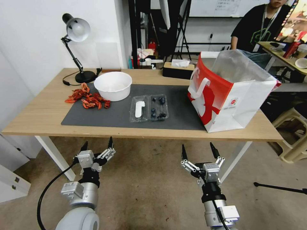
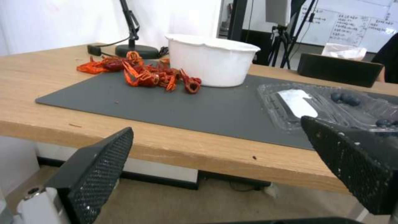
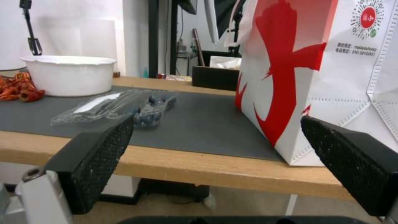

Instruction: Close the takeout container lid, then place the container into the takeout bag.

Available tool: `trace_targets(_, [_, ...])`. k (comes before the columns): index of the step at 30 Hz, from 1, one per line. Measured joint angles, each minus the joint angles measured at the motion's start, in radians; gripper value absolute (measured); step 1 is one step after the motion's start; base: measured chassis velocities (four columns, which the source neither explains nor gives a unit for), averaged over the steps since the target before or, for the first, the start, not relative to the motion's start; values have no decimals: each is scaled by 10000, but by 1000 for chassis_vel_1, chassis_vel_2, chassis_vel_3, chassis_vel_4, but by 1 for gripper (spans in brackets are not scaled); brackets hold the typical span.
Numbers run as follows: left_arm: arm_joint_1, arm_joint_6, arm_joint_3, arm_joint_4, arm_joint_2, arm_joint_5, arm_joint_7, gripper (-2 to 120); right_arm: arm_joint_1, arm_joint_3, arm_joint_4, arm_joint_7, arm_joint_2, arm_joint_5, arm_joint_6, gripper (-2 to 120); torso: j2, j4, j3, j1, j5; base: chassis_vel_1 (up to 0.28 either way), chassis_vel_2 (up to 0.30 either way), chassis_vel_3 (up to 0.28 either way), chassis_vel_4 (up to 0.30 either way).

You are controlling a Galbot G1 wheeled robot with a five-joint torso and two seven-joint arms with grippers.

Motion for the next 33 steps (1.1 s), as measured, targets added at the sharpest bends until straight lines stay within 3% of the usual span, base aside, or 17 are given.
trace_targets(6, [-49,-377,103,98,184,-111,-35,100,62,20,10,-23,-33,141,-26,100,0,1,0,0,0,0,0,0,0])
trace_targets(9, [-311,-1039,394,297,750,-676,-292,100,81,43,15,-30,-69,224,-44,100,0,1,0,0,-1,0,0,0,0])
trace_targets(14, [-659,-1510,775,490,1462,-1488,-447,100,110,61,15,-35,-86,280,-68,100,0,0,0,0,-3,0,0,0,0])
trace_targets(16, [-997,-1694,1237,539,2153,-2611,-502,100,142,62,15,-37,-70,314,-97,100,0,0,2,0,0,0,0,0,0])
trace_targets(18, [-1100,-1702,1378,541,2354,-2998,-510,100,142,59,15,-38,-64,318,-103,100,0,-1,2,0,-2,0,0,0,0])
trace_targets(20, [-1611,-1512,1944,523,3014,-4655,-570,100,115,90,14,-37,-26,322,-119,100,0,-1,2,0,-2,0,0,0,0])
trace_targets(21, [-1611,-1512,1944,523,3014,-4655,-570,100,115,90,14,-37,-26,322,-119,100,0,-1,2,0,-2,0,0,0,0])
trace_targets(24, [-2153,-1122,2454,434,3422,-6371,-765,100,64,173,12,-37,25,323,-125,100,0,-1,2,0,0,0,0,0,0])
trace_targets(25, [-2153,-1122,2454,434,3422,-6371,-765,100,64,173,12,-37,25,323,-125,100,0,-1,2,0,0,0,0,0,0])
trace_targets(27, [-2677,-665,2850,271,3659,-8128,-1307,100,28,215,12,-38,77,322,-157,100,0,-1,2,0,-1,0,0,0,0])
trace_targets(29, [-2784,-562,2923,240,3699,-8541,-1465,100,27,223,13,-37,92,322,-165,100,0,-2,2,1,0,0,0,0,0])
trace_targets(31, [-3278,-225,3243,207,3832,-10290,-2164,100,46,237,-2,-37,159,319,-201,100,0,0,2,1,0,0,0,0,0])
trace_targets(33, [-3416,-174,3321,225,3845,-10695,-2371,100,49,241,-15,-37,175,317,-206,100,0,0,2,0,0,0,0,0,0])
